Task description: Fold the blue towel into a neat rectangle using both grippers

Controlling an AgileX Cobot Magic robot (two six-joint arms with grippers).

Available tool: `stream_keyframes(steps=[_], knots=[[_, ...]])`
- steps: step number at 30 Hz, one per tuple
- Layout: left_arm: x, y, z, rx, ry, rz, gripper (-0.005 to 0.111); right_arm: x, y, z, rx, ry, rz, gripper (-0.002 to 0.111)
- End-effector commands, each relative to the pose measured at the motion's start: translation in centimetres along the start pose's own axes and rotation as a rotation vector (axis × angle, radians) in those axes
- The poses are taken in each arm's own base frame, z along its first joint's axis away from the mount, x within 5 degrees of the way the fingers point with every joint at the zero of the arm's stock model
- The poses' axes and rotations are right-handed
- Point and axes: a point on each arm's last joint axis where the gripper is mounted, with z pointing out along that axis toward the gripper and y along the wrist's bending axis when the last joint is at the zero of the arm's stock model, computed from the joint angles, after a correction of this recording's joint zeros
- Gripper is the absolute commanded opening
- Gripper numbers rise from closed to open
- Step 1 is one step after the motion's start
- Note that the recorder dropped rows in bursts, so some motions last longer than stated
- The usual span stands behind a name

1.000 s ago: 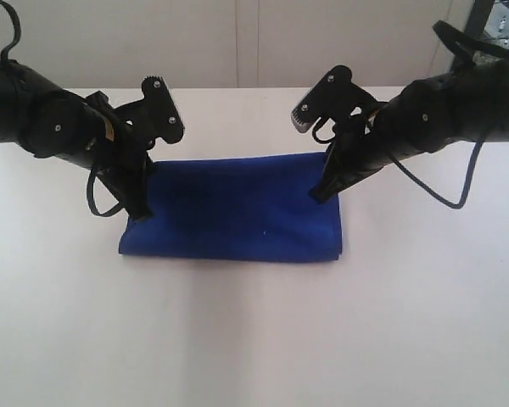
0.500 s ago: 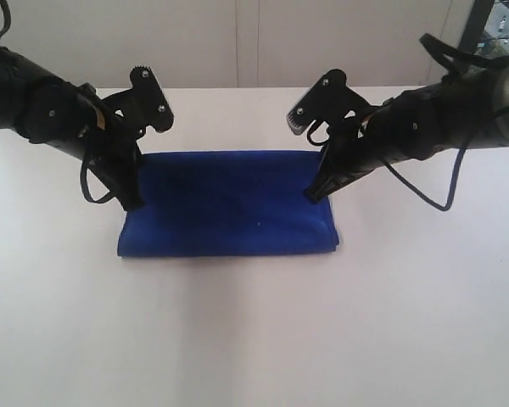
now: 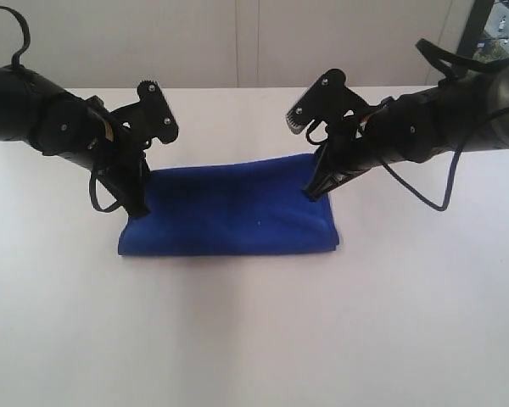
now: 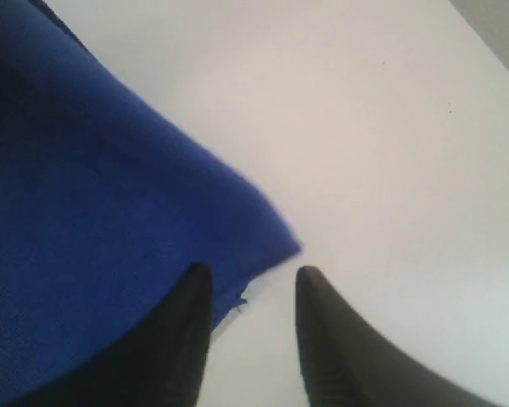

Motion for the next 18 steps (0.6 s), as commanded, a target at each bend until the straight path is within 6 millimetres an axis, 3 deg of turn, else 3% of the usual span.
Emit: stream_keyframes(steps=[1, 6, 9, 13, 18], knots=[[-0.1, 0.2, -0.1, -0.007, -0.003, -0.008, 0.058, -0.3, -0.5, 0.0, 0.024, -0.032, 0.006, 0.052], [-0.1, 0.3, -0.5, -0.004, 0.006, -0.043, 0.059, -0.7, -0.7, -1.1, 0.024, -0.035, 0.102, 0.058], [0.1, 0.9, -1.2, -0.003, 0.041, -0.169, 0.055, -0.6, -1.1, -2.3, 0.014, 0.005, 0.239, 0.051], [1.3, 1.7, -2.1, 0.005, 0.134, -0.381, 0.032, 0.4, -1.4, -3.4, -0.008, 0.122, 0.419, 0.029], [2.7, 1.2, -2.5, 0.051, 0.289, -0.477, 0.000, 1.4, -1.1, -4.6, -0.040, 0.269, 0.489, 0.003]])
